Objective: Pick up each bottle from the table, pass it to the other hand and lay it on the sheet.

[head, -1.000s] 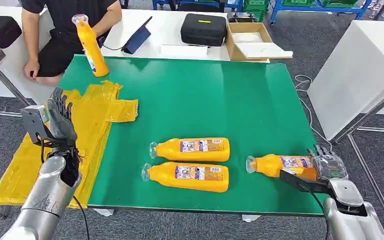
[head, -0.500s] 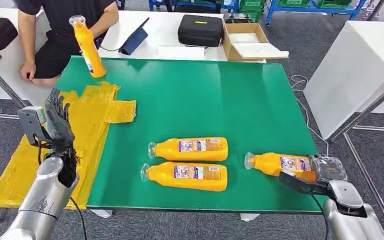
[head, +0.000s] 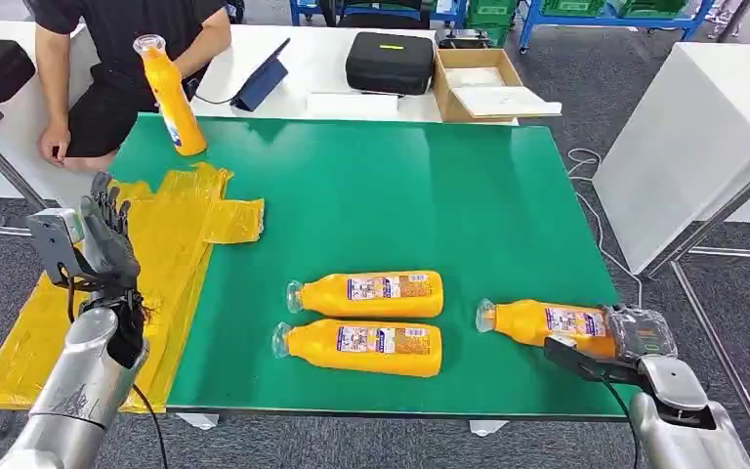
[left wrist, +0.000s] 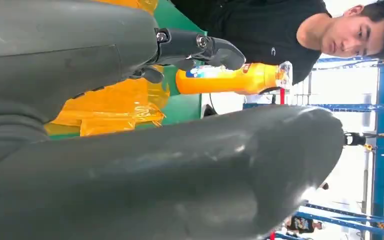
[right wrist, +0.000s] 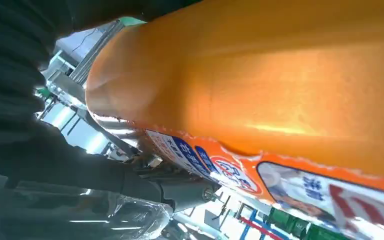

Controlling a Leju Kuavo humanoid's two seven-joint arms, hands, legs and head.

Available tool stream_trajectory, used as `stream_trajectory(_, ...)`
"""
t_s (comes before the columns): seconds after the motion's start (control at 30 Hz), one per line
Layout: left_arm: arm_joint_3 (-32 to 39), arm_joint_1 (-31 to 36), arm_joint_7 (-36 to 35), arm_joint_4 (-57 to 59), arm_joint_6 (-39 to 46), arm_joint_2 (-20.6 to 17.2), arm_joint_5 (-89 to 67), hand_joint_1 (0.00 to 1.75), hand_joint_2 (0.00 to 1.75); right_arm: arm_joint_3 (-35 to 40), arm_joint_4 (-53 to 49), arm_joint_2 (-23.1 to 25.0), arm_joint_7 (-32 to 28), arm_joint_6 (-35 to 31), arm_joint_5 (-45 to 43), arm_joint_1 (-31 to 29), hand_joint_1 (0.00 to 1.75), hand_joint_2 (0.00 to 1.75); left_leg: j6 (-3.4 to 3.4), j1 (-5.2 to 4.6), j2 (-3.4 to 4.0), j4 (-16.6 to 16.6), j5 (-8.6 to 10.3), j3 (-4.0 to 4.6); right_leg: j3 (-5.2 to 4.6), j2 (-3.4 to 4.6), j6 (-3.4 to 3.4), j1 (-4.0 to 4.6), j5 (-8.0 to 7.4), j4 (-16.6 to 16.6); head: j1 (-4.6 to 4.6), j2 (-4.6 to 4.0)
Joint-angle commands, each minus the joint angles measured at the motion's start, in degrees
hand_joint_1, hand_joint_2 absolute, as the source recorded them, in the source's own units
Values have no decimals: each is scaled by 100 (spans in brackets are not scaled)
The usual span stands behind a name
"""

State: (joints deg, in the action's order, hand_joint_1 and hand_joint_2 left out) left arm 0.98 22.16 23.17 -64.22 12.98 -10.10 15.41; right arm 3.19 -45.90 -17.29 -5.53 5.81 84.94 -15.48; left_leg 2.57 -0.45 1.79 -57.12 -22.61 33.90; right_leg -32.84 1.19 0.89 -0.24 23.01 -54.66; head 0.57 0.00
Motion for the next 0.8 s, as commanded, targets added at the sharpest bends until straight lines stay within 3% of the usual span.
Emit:
stream_trajectory(0.03, -43, 80, -25, 285, -42, -17, 34, 0, 0, 204, 369, 356, -9, 180, -47, 361, 175, 175, -16, 9, -24, -10, 11, 42, -36, -20, -5, 8, -8, -5, 0, 0)
stream_trajectory(0.33, -88, 117, -22, 305, -12, -3, 9, 0, 0, 276, 655, 434, -130, 114, -107, 338, 175, 175, -39, 10, -41, -1, 23, 59, -54, -36, -1, 6, -4, 2, 0, 0)
stream_trajectory(0.37, -91, 133, -24, 318, -12, -8, 10, 0, 0, 341, 782, 430, -196, 68, -120, 289, 10, 175, -43, 10, -50, 9, 29, 68, -63, -44, -3, 5, -10, 11, 2, 0)
stream_trajectory(0.4, -91, 150, -24, 334, -9, -9, 12, 0, 0, 384, 872, 431, -241, -16, -156, 259, 0, 175, -42, 10, -45, 12, 29, 60, -55, -40, -3, 6, -11, 15, 0, 0)
stream_trajectory(0.47, -99, 187, -24, 385, -16, -21, 14, 0, 0, 423, 1036, 454, -306, -18, -226, 193, 0, 175, -32, 21, -17, -12, -1, 22, -18, -16, 0, 14, 6, -2, -2, 0)
stream_trajectory(0.6, -108, 207, 8, 429, -2, -38, 38, 0, 0, 557, 1253, 481, -426, -80, -368, 80, 0, 175, -35, 17, -18, -3, 17, 78, -74, -29, -1, 10, -16, 3, 0, 0)
stream_trajectory(0.77, -32, 106, 23, 314, 65, -92, 77, 0, 0, 775, 1391, 524, -481, -86, -460, -76, 0, 175, -38, 20, 4, -12, 11, 80, -83, -26, -6, 8, -11, -7, 0, 0)
stream_trajectory(0.8, -5, 79, 23, 286, 63, -97, 86, 0, 0, 830, 1434, 531, -493, -82, -488, -125, 0, 175, -27, 40, 48, -22, -9, 47, -39, -4, -4, 18, -4, -3, -4, 0)
